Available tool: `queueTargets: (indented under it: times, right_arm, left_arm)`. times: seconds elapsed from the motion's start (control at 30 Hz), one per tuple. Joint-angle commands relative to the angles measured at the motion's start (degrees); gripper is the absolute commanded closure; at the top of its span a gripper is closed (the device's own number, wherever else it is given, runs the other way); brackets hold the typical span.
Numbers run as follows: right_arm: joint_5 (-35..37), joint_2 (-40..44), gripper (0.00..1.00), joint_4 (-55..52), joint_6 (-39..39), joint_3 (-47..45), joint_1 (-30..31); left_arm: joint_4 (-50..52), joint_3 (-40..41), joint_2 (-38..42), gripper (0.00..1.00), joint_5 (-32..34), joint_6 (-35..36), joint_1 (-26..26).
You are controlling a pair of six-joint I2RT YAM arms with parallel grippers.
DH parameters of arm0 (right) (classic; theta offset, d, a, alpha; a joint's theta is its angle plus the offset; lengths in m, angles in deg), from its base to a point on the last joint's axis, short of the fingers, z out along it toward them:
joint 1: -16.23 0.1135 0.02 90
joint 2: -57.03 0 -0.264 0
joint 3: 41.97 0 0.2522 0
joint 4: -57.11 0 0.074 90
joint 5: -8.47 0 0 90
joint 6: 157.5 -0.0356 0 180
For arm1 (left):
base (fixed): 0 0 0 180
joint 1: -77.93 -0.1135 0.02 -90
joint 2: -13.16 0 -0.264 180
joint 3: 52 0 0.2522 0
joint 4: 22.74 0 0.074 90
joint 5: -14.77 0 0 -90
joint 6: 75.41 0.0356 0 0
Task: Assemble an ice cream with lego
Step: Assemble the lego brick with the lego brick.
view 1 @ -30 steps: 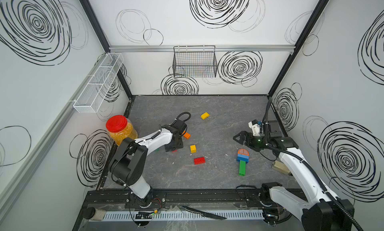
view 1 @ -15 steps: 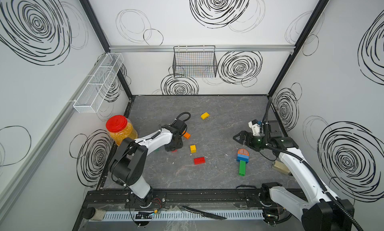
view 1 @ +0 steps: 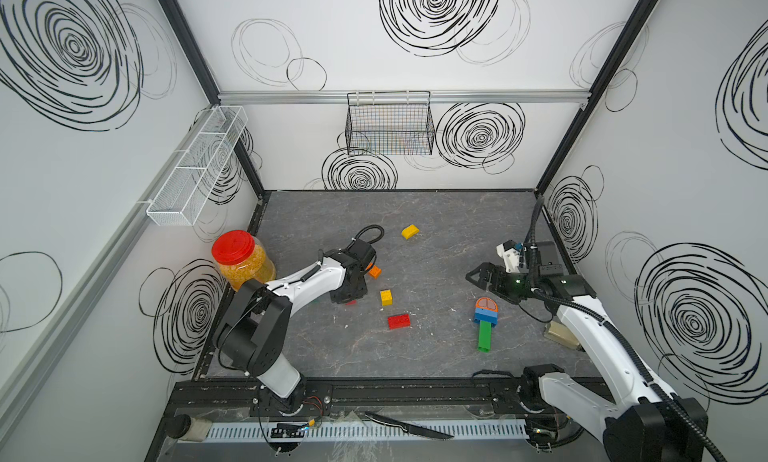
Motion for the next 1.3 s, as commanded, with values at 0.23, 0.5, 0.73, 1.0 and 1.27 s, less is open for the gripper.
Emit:
queueTargets:
  times: [0.23,0.5,0.73,1.0,1.27]
  right_arm:
    - [-1.36,0.32,0.0,2.39,-0.56,-1.53,0.17]
    - [-1.1,0.41,0.0,0.81,-0.21,-1.18,-0.01]
    - [-1.44,1.02,0.0,0.71,0.04,-1.57,-0.69]
    - [-2.02,0.67,0.0,0.52,0.67,-1.31,-1.32]
    - [-2.06,0.56,0.0,0.41,0.67,-1.12,-1.46]
  left_arm:
    - [6.07,-8.8,2.38,0.86,0.39,-9.74,11.96]
    - [6.88,-14.89,-2.81,0.86,-0.26,-10.07,13.81]
    - [7.9,-17.44,-5.83,0.86,-0.44,-9.88,14.6]
    - [7.72,-17.68,-7.54,0.86,0.24,-10.05,14.62]
    - [7.03,-17.94,-8.67,0.86,0.28,-9.8,14.18]
